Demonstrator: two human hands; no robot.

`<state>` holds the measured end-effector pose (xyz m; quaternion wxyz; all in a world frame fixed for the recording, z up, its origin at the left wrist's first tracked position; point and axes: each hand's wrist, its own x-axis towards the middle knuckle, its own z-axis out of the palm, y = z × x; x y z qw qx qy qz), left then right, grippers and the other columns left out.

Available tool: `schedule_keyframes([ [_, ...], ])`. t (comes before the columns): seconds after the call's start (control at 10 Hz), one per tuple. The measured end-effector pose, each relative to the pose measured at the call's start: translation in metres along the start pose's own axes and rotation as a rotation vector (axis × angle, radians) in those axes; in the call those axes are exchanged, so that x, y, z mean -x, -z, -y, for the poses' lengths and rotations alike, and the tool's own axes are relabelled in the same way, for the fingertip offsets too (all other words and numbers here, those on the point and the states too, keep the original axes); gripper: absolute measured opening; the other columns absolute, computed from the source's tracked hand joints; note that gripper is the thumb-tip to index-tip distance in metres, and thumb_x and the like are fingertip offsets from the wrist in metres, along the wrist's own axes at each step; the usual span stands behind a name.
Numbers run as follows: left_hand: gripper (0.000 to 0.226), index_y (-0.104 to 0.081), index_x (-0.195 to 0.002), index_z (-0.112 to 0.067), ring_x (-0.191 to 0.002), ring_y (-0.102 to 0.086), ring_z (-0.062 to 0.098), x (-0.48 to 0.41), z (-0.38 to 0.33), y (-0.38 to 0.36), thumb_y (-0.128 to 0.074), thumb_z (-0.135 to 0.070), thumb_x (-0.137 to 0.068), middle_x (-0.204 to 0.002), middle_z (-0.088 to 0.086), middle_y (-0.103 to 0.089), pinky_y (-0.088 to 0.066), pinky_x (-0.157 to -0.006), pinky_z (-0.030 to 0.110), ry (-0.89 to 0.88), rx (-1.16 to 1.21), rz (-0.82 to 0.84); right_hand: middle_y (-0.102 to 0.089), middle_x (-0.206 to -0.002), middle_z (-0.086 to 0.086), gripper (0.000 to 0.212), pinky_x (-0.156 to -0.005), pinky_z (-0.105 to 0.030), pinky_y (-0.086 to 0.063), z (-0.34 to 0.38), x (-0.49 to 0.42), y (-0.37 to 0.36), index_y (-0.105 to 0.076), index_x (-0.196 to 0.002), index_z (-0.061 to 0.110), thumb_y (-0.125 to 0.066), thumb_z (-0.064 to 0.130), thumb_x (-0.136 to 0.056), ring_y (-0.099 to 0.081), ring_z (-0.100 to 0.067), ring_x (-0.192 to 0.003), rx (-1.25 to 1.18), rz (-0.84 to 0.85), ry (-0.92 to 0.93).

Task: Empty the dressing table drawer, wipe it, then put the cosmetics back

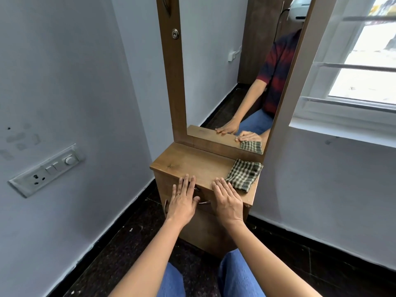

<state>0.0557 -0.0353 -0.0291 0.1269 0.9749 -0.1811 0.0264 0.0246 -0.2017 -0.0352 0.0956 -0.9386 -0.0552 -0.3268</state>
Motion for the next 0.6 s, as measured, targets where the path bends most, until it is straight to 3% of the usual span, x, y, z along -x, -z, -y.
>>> schedule_keyframes([
  [0.1, 0.064, 0.007, -0.152, -0.019, -0.148, 0.006, 0.023, -0.001, 0.004, 0.012, -0.02, -0.048, -0.101, -0.161, 0.006, 0.008, 0.01, -0.116, 0.037, -0.035, -0.019, -0.003, -0.062, -0.13, -0.007, 0.038, -0.113, -0.032, -0.033, -0.004, 0.004, 0.003, -0.063, -0.124, 0.01, -0.054, 0.016, -0.087, -0.052, -0.018, -0.128, 0.022, 0.115, 0.006],
  [0.2, 0.093, 0.0, -0.153, -0.017, -0.149, 0.001, 0.023, -0.006, 0.009, 0.023, 0.02, -0.07, -0.079, -0.161, 0.007, -0.003, 0.011, -0.114, 0.035, -0.061, -0.019, -0.026, -0.054, -0.14, -0.009, 0.045, -0.116, -0.03, -0.023, 0.0, 0.004, 0.008, -0.056, -0.131, 0.008, -0.058, 0.021, -0.088, -0.042, -0.019, -0.136, -0.043, 0.142, -0.051],
  [0.3, 0.1, -0.002, -0.153, -0.015, -0.148, 0.002, 0.025, -0.017, 0.015, 0.03, 0.026, -0.07, -0.075, -0.161, 0.009, 0.0, 0.008, -0.114, 0.036, -0.052, -0.012, -0.097, -0.046, -0.145, -0.012, 0.049, -0.118, -0.033, -0.018, 0.006, -0.01, 0.016, -0.05, -0.137, 0.003, -0.04, 0.026, -0.095, -0.032, -0.021, -0.141, -0.1, 0.036, -0.059],
  [0.5, 0.074, 0.0, -0.153, -0.012, -0.145, 0.012, 0.02, -0.064, 0.012, 0.071, -0.004, -0.057, -0.094, -0.159, 0.007, 0.006, 0.001, -0.121, 0.041, -0.053, 0.038, -0.247, -0.028, -0.155, -0.014, 0.056, -0.122, -0.036, -0.007, 0.0, -0.088, 0.03, -0.033, -0.146, 0.001, -0.039, 0.025, -0.096, -0.016, -0.022, -0.147, -0.146, -0.152, -0.055],
  [0.6, 0.067, -0.001, -0.153, -0.014, -0.147, 0.012, 0.018, -0.089, 0.007, 0.102, -0.013, -0.051, -0.099, -0.16, 0.004, 0.007, 0.003, -0.121, 0.039, -0.059, 0.12, -0.318, -0.025, -0.156, -0.016, 0.056, -0.122, -0.038, -0.009, -0.002, -0.134, 0.055, -0.031, -0.147, 0.0, -0.04, 0.025, -0.097, -0.013, -0.023, -0.148, -0.145, -0.174, -0.087],
])
